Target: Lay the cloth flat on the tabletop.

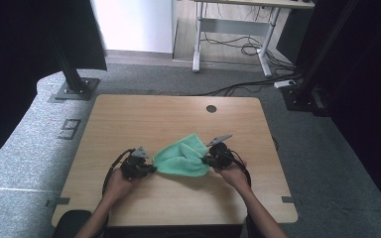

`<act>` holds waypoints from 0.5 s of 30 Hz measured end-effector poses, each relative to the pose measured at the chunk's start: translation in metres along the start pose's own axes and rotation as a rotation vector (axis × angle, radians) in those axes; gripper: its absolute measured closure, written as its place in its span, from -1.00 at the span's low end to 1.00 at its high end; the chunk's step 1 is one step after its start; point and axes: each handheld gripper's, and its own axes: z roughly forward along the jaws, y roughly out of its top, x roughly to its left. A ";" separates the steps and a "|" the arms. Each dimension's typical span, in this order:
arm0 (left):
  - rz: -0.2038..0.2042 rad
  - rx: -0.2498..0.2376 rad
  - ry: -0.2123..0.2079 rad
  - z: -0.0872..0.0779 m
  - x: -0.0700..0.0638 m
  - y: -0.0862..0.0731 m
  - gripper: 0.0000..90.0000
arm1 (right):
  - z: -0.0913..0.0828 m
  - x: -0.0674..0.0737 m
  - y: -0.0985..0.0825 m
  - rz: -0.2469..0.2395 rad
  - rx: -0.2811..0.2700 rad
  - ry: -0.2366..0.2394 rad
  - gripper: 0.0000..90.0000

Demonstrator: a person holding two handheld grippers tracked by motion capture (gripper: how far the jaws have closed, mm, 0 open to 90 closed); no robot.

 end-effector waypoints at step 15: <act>0.002 -0.075 0.107 -0.026 0.006 0.021 -0.52 | -0.023 -0.002 0.001 0.000 -0.054 -0.022 0.35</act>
